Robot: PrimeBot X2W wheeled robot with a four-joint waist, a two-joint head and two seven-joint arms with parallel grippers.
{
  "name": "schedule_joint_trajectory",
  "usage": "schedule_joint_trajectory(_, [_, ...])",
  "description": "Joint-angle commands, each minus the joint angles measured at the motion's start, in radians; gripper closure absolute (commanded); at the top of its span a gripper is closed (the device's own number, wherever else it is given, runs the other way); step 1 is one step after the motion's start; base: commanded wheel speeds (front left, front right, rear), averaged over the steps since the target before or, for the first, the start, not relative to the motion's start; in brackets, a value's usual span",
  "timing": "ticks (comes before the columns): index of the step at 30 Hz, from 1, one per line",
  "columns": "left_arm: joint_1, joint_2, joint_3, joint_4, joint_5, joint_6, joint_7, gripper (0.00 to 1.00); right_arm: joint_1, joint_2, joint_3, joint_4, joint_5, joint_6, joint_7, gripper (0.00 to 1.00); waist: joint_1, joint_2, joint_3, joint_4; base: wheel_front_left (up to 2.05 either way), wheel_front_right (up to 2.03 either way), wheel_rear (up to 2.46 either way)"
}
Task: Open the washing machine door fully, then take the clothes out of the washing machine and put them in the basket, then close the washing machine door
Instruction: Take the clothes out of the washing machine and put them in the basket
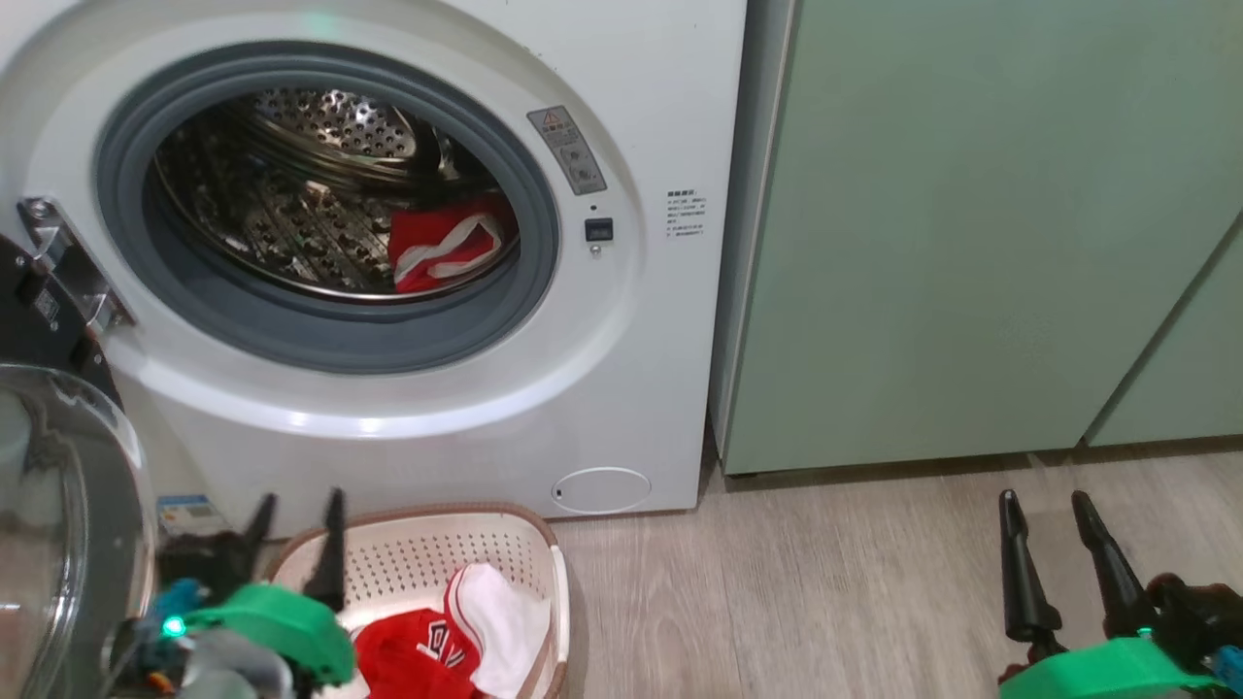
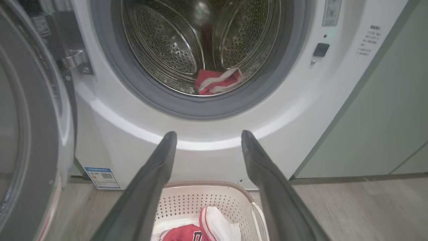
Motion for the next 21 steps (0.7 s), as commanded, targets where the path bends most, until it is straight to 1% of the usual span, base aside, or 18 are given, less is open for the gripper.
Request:
schedule_joint_trajectory(1, [-0.07, 0.016, 0.018, -0.015, 0.003, -0.006, -0.009, 0.0, -0.038, -0.022, 0.029, -0.029, 0.006, -0.001, -0.009, 0.0, 0.0, 0.0, 0.007, 0.001, 0.0, 0.0, 0.0])
schedule_joint_trajectory(4, [-0.119, 0.025, -0.049, 0.035, -0.017, -0.006, 0.056, 0.0, -0.045, -0.027, 0.041, -0.023, 0.006, -0.001, -0.009, 0.0, 0.0, 0.0, 0.028, -0.003, 0.0, 0.0, 0.0])
schedule_joint_trajectory(8, [-0.218, 0.05, -0.108, 0.092, -0.049, -0.006, 0.159, 0.0, -0.063, -0.026, 0.054, -0.017, 0.007, -0.001, -0.009, 0.0, 0.0, 0.0, 0.073, -0.023, 0.0, 0.0, 0.0])
schedule_joint_trajectory(13, [-0.379, 0.098, -0.182, 0.139, -0.082, -0.006, 0.305, 0.0, -0.115, -0.017, 0.074, -0.017, 0.009, -0.001, -0.009, 0.0, 0.0, 0.0, 0.181, -0.069, 0.0, 0.0, 0.0])
schedule_joint_trajectory(16, [-0.487, 0.138, -0.2, 0.149, -0.132, -0.006, 0.384, 0.0, -0.157, -0.006, 0.083, -0.02, 0.01, -0.001, -0.009, 0.0, 0.0, 0.0, 0.256, -0.104, 0.0, 0.0, 0.0])
schedule_joint_trajectory(19, [-0.592, 0.19, -0.208, 0.167, -0.146, -0.006, 0.432, 0.0, -0.195, 0.007, 0.093, -0.017, 0.011, -0.001, -0.009, 0.0, 0.0, 0.0, 0.319, -0.14, 0.0, 0.0, 0.0])
schedule_joint_trajectory(21, [-0.658, 0.21, -0.206, 0.184, -0.159, -0.006, 0.468, 0.0, -0.217, 0.015, 0.097, -0.015, 0.014, -0.001, -0.009, 0.0, 0.0, 0.0, 0.356, -0.163, 0.0, 0.0, 0.0])
